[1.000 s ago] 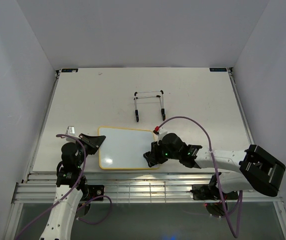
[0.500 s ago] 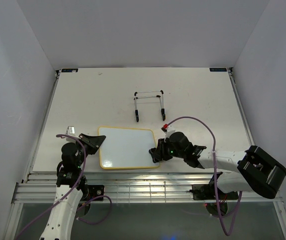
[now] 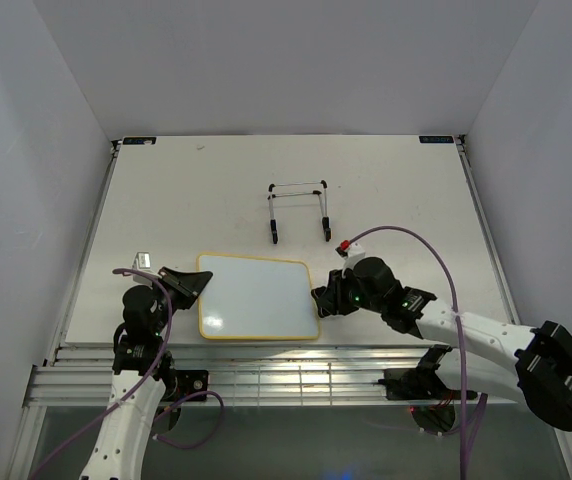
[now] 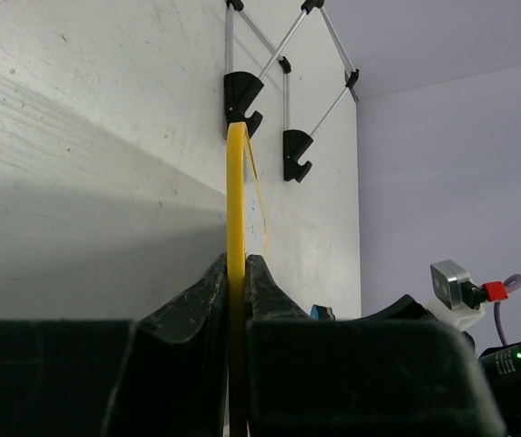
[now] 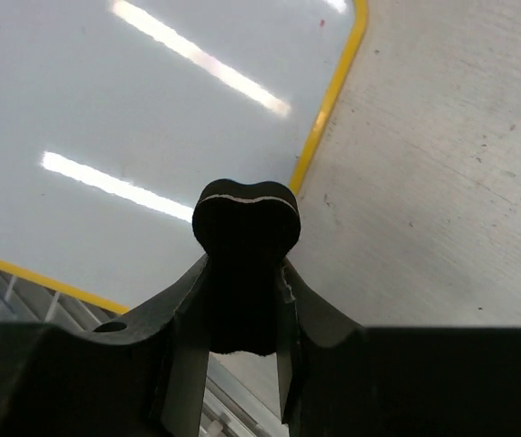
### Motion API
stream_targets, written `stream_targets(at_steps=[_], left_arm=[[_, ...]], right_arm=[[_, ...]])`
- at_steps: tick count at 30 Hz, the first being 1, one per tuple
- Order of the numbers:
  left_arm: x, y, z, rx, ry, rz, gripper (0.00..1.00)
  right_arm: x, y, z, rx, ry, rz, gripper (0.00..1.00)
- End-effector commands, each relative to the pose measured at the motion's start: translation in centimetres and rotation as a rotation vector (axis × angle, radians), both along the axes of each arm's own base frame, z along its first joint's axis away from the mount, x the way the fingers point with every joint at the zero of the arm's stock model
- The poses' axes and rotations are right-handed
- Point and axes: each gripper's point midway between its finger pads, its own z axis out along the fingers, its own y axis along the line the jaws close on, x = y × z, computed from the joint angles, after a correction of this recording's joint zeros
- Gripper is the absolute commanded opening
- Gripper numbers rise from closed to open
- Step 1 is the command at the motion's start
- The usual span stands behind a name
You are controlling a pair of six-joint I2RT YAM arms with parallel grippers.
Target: Erase the whiteboard
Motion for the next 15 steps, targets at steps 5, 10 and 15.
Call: stream_targets(at_steps=[5, 10, 15], left_arm=[[-0.2, -0.1, 0.2, 0.012, -0.014, -0.011, 0.0], [-0.1, 0.0, 0.3, 0.008, -0.013, -0.002, 0.0], [0.0, 0.1, 0.1, 0.006, -0.008, 0.006, 0.0]], right_arm=[[-2.1, 3.5, 2.3, 0.114, 0.036, 0.118, 0.08], [-3.4, 5.4, 1.8, 0.169, 0.088, 0.142, 0.08], [-4.0, 6.1, 0.3, 0.158, 0.129, 0.115, 0.08]])
